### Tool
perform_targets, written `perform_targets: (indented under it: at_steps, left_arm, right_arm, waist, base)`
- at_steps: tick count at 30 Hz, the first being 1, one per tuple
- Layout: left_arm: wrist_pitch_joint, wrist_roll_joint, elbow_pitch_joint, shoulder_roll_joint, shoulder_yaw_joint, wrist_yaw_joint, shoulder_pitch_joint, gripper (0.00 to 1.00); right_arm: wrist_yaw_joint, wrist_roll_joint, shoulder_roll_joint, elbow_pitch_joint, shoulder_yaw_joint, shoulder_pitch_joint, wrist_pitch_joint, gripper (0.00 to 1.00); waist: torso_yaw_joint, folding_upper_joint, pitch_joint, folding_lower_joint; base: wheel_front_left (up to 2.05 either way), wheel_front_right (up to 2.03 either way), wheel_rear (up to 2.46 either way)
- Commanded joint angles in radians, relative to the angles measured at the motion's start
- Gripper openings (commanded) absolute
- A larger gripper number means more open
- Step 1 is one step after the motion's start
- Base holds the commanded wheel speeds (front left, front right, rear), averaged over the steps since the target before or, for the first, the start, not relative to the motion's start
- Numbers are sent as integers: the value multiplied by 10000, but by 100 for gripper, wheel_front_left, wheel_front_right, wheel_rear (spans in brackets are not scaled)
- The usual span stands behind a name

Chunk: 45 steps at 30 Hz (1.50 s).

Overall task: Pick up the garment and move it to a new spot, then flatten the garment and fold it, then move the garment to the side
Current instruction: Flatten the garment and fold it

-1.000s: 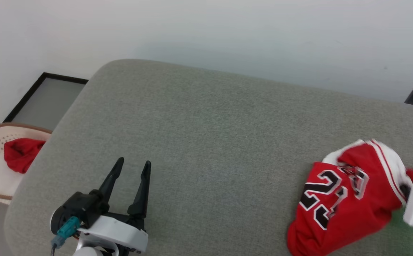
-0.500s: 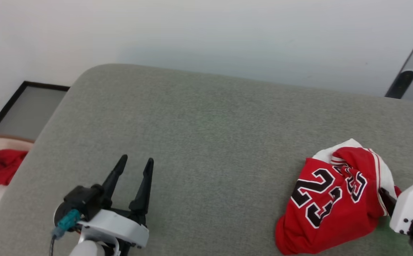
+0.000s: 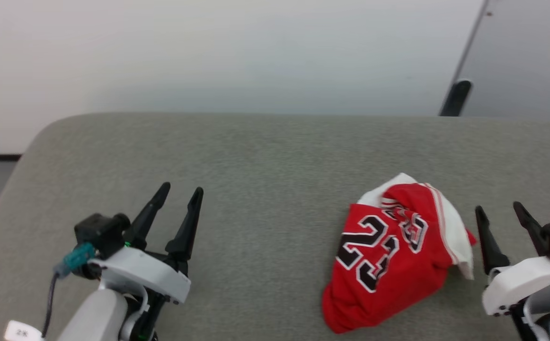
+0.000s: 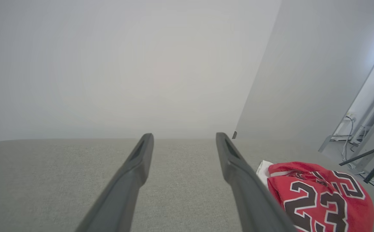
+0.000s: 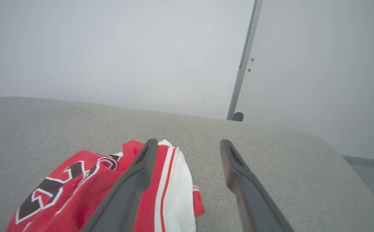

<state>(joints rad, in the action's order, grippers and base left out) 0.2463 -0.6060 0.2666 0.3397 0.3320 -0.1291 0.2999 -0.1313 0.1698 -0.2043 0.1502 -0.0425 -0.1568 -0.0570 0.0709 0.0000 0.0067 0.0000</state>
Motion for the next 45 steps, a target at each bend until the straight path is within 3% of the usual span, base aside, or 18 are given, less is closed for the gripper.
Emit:
perform_targets:
  at_steps: [1, 7, 12, 20, 26, 31, 37, 38, 39, 40, 41, 45]
  left_arm:
    - [-55, -147, 44, 123, 107, -29, 185, 100]
    - [-421, -997, 168, 535, 540, -29, 702, 100]
    - [-1860, -2273, 92, 941, 1091, -29, 1196, 100]
    - [-6436, -4612, 183, 1276, 2236, 63, 2138, 100]
    - [-8685, -5218, 161, 1175, 2697, 942, 2697, 100]
    - [-9395, -4984, 382, 1111, 3158, 1359, 2881, 100]
    - [-9468, -4736, 1286, 913, 3481, 1411, 2915, 100]
    - [-9531, -4861, 1446, 813, 3475, 1421, 2906, 93]
    - [-9594, -5015, 1583, 699, 3436, 1453, 2886, 45]
    - [-9612, -5038, 1700, 644, 3408, 1481, 2905, 12]
    - [-9639, -5025, 1842, 637, 3397, 1559, 2951, 0]
    - [-9527, -4790, 2108, 630, 3473, 1557, 3234, 0]
  right_arm:
    - [11, -185, 160, -95, 41, 116, 401, 100]
    - [11, -837, 873, -94, 132, 192, 1870, 100]
    - [12, -921, 1153, 102, 266, 135, 2172, 100]
    - [11, -777, 1397, 415, 129, -27, 2225, 100]
    - [11, -690, 1464, 674, 57, -203, 2336, 100]
    - [11, -554, 1511, 834, 85, -374, 2403, 100]
    - [11, -383, 1536, 1049, 131, -521, 2512, 100]
    - [11, -370, 1539, 1072, 127, -551, 2533, 100]
    - [11, -350, 1541, 1101, 113, -561, 2539, 100]
    - [11, -339, 1542, 1135, 92, -562, 2571, 100]
    - [11, -346, 1542, 1165, 66, -570, 2591, 100]
    - [11, -364, 1545, 1242, -9, -587, 2623, 100]
  waist:
    - [-805, 0, -70, 0]
    - [-1800, 0, 107, 0]
    - [-2614, 0, 410, 0]
    - [-3572, 0, 942, 0]
    - [-3910, 0, 1224, 0]
    - [-4124, 0, 1517, 0]
    - [-4259, 0, 1760, 0]
    - [-4258, 0, 1781, 0]
    - [-4252, 0, 1796, 0]
    - [-4240, 0, 1804, 0]
    - [-4221, 0, 1807, 0]
    - [-4083, 0, 1754, 0]
  base:
    - [0, 0, 0]
    - [0, 0, 0]
    - [0, 0, 0]
    - [0, 0, 0]
    - [0, 0, 0]
    - [0, 0, 0]
    - [0, 0, 0]
    - [0, 0, 0]
    - [0, 0, 0]
    - [0, 0, 0]
    - [0, 0, 0]
    - [0, 0, 0]
